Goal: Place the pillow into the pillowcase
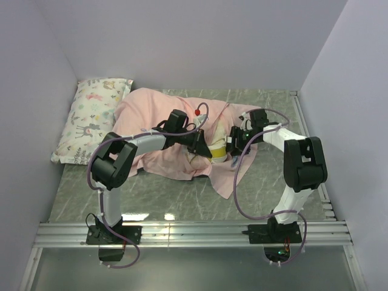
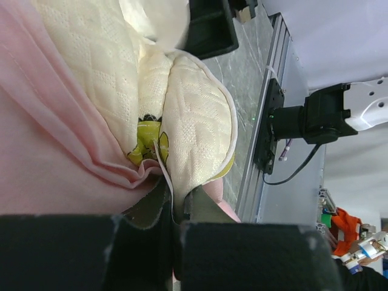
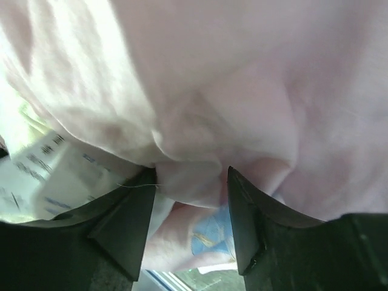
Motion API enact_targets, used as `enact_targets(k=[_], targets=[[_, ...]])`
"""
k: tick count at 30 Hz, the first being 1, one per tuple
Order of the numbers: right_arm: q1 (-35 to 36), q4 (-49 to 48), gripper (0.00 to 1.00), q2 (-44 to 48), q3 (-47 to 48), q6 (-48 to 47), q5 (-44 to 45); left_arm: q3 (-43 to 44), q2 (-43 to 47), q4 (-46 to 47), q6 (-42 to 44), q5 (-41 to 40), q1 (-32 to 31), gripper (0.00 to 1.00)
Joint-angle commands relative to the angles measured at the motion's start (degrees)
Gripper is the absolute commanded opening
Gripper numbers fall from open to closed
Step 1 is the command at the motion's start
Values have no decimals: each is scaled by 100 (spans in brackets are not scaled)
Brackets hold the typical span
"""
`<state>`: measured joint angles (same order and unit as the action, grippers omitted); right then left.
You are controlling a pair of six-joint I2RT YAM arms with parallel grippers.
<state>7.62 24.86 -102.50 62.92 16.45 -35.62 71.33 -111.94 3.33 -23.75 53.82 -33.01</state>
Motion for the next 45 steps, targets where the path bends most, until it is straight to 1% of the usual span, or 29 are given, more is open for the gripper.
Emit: enact_targets(k=[1,3,4,6,12,15,16,18,22,24,25,28,29,30,31,32,33,34,36,37,39,40,41,43,45], targets=[[293,256,60,-236,125,-238,-375,13,58,756,-332,286,67,0],[258,143,66,9,-85,-309,-472,-5,32,765,-393,304,120,0],[232,116,73,124,-173,-335,-455,-22,41,791,-402,313,129,0],[170,150,75,414,-367,-528,-525,-31,41,835,-420,330,137,0],[135,335,77,854,-728,-933,-165,21,-3,809,-438,410,146,0],[152,221,77,837,-833,-898,-139,-14,14,862,-455,436,155,0],[170,203,77,758,-842,-854,-278,-31,6,897,-473,453,155,0],[231,325,75,679,-789,-932,-341,-66,-21,1002,-622,506,164,0],[232,352,75,687,-895,-1056,-323,-172,14,1239,-806,603,216,0],[266,169,75,670,-877,-933,-288,-172,-12,1284,-868,691,225,0],[354,72,75,635,-869,-855,-271,-198,-21,1467,-938,752,217,0],[460,-218,63,364,-825,-644,-112,-199,32,1381,-878,691,208,0],[469,-184,43,266,-720,-617,-138,-190,75,1233,-694,639,208,0],[451,-140,28,178,-658,-599,-208,-164,119,996,-510,456,199,1],[434,-105,12,134,-597,-651,-313,-111,242,715,-273,97,182,7],[355,-70,0,177,-570,-652,-419,-50,295,286,147,-81,181,11],[294,-69,0,247,-587,-634,-568,-32,374,108,316,-283,164,24],[241,-78,0,457,-622,-608,-1030,-31,549,-24,440,-659,146,31],[170,-17,0,677,-631,-572,-1289,39,717,-446,800,-864,120,45],[170,-8,0,879,-631,-538,-1542,74,883,-622,932,-987,59,49],[170,-8,0,1003,-658,-441,-1754,205,1042,-1034,1398,-1408,-47,55],[187,-8,0,1039,-649,-415,-1886,241,1191,-1167,1573,-1549,-186,56],[179,27,0,1048,-632,-388,-2009,293,1262,-1273,1897,-1837,-266,57],[187,36,0,1039,-631,-379,-2090,320,1437,-1528,2171,-2103,-494,57],[170,45,0,1013,-623,-362,-2116,364,1508,-1660,2566,-2550,-679,57]])
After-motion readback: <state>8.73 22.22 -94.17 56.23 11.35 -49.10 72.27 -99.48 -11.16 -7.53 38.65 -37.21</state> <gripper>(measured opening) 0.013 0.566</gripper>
